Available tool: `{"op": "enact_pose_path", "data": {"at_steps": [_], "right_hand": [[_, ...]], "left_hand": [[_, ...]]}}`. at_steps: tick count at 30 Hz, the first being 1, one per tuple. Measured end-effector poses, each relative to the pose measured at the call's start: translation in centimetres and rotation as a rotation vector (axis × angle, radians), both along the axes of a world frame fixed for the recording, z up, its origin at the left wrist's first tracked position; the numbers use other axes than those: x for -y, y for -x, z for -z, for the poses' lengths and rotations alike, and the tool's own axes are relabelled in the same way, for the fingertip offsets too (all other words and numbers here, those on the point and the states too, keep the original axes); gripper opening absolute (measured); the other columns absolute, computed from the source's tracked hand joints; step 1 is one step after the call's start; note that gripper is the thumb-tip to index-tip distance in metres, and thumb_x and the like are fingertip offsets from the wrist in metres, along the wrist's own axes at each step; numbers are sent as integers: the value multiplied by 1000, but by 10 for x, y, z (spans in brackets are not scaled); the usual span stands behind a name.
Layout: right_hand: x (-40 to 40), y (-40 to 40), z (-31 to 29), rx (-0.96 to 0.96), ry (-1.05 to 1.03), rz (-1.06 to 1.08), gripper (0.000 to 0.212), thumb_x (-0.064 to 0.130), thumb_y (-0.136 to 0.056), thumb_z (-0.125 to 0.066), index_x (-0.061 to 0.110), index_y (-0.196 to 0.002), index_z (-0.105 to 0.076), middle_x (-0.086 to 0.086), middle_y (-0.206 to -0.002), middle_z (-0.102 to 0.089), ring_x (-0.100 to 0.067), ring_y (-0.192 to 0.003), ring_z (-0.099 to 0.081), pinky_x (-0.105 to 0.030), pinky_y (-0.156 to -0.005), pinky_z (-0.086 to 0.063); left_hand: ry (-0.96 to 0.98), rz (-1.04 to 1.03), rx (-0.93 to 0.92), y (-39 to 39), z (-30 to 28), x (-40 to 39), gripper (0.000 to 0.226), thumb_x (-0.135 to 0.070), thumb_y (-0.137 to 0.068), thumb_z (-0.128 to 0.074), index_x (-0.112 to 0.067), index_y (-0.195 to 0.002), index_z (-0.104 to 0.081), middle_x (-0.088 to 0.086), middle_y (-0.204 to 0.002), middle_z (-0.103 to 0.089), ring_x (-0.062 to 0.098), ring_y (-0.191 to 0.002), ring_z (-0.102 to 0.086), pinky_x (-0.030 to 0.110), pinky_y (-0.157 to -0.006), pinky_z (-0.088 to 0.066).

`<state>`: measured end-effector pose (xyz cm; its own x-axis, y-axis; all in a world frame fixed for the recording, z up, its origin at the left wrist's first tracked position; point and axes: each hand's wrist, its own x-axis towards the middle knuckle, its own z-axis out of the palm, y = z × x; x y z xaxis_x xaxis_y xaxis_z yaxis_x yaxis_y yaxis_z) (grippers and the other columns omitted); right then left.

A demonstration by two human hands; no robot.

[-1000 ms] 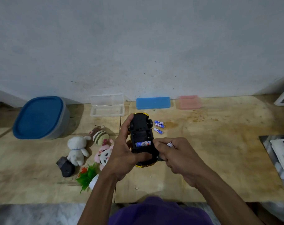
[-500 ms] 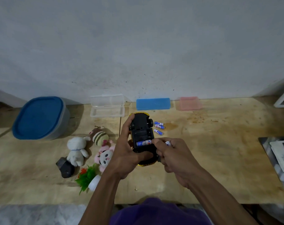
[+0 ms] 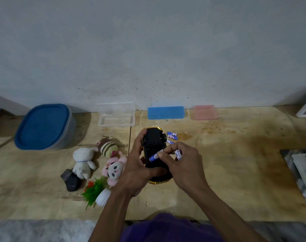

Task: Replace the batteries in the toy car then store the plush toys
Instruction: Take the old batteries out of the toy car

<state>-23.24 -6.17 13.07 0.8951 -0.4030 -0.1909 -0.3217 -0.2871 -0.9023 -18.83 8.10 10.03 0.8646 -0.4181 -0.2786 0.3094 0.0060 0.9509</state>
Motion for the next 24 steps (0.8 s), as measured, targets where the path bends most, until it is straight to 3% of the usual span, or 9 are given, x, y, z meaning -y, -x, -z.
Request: {"op": "enact_pose_path", "data": {"at_steps": [5, 9, 11, 13, 15, 19, 22, 24], "right_hand": [[-6, -5, 9, 1, -115, 0, 20, 26, -85, -77, 27, -104, -69, 17, -95, -71, 6, -89, -65, -13, -73, -54], [-7, -7, 14, -18, -70, -39, 16, 24, -90, -71, 26, -105, -73, 21, -95, -70, 7, -89, -66, -19, -79, -56], [-4, -10, 13, -68, -292, 28, 15, 17, -91, -67, 26, -100, -75, 14, -84, -72, -1, -77, -67, -25, -69, -55], [3, -12, 8, -148, -655, 152, 16, 12, -91, -60, 18, -93, -74, 7, -67, -64, -8, -56, -56, -26, -50, -42], [13, -14, 3, -211, -890, 274, 15, 17, -92, -59, 12, -83, -70, 3, -64, -53, -12, -51, -46, -25, -45, -32], [27, -9, 17, -235, -751, 338, 40, 45, -92, -66, 15, -69, -52, 1, -60, -44, -12, -46, -39, -25, -42, -28], [31, -1, 34, -245, -672, 324, 45, 50, -87, -69, 12, -73, -50, -2, -62, -41, -12, -46, -32, -24, -41, -24], [31, 6, 43, -264, -641, 311, 47, 52, -85, -70, 11, -76, -49, -3, -63, -39, -12, -48, -31, -25, -42, -25]], "left_hand": [[-16, 9, -2, 1, -1, -2, 113, 17, -63, -82, -48, -145, -40, -10, -140, -57, 19, -118, -66, 50, -91, -59], [-38, 16, -20, 2, 2, -5, 114, 16, -63, -83, -50, -144, -40, -10, -145, -53, 20, -120, -65, 52, -91, -59], [-48, 22, -28, 3, 4, -8, 116, 11, -59, -86, -51, -146, -38, -8, -148, -51, 21, -123, -63, 53, -93, -58], [-63, 10, -42, 3, 7, -11, 118, 6, -55, -86, -52, -146, -37, -7, -146, -53, 24, -121, -63, 53, -90, -59], [-76, -12, -55, 2, 13, -18, 119, 13, -56, -83, -50, -146, -37, -10, -140, -56, 22, -115, -66, 47, -84, -61], [-168, -13, -122, -1, 42, -33, 120, 23, -60, -79, -48, -146, -36, -8, -135, -58, 20, -107, -69, 43, -82, -62], [-312, -5, -140, -3, 67, -37, 122, 16, -55, -84, -51, -144, -35, -9, -138, -53, 24, -116, -62, 46, -85, -62], [-376, 21, -126, -4, 83, -34, 124, 12, -53, -86, -44, -149, -33, -12, -139, -48, 22, -123, -53, 32, -79, -62]]}}
